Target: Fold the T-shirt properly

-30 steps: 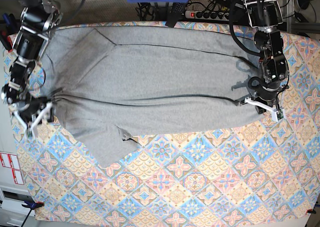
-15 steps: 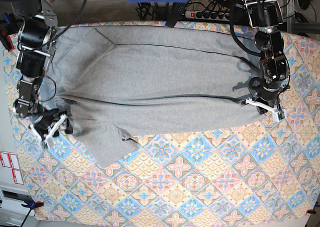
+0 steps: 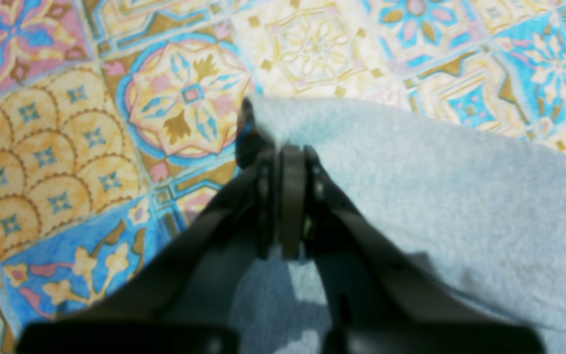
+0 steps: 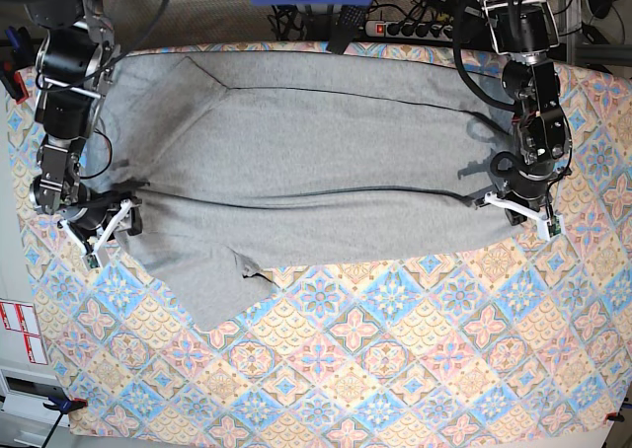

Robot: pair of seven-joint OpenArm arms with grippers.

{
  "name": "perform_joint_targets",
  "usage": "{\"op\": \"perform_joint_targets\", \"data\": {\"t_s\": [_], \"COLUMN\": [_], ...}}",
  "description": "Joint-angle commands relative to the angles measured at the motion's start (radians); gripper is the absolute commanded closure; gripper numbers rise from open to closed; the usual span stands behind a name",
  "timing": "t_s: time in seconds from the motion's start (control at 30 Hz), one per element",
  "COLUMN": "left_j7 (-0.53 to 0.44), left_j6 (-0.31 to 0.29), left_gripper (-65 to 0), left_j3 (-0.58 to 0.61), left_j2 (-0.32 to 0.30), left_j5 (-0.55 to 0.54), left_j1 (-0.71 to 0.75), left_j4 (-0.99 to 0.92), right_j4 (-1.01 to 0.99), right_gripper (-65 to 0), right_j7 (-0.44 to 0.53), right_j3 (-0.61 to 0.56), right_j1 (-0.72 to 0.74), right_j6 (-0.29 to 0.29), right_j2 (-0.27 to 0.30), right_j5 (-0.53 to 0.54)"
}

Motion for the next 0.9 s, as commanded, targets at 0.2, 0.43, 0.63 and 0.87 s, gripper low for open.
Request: {"op": "perform_joint_targets", "data": {"t_s": [0.2, 0.43, 0.63, 0.87], "left_j7": [-0.025, -0.025, -0.025, -0.030], "left_j6": [-0.002, -0.002, -0.002, -0.002], "left_gripper": [0.0, 0.0, 0.0, 0.0], "left_j3": [-0.003, -0.003, -0.006, -0.015], "left_j2": [-0.012, -0.012, -0.012, -0.018], "left_j5": [-0.005, -0.005, -0.005, -0.005], "left_j1": [-0.015, -0.013, -0.013, -0.010], "left_j4": [0.020, 0.020, 0.020, 0.020], "right_j4": [0.016, 0.016, 0.026, 0.142], "right_gripper": [-7.9, -2.7, -0.2, -0.2], "right_j7": [0.037, 0.052, 0.047, 0.046], "right_j3": [0.002, 0.003, 0.009, 0.046], "right_j1": [0.035, 0.034, 0.029, -0.014], "right_j6": [0.003, 0.003, 0.003, 0.003], "right_j2": [0.020, 0.020, 0.020, 0.021], "right_j5": [0.018, 0.018, 0.024, 0.027]}}
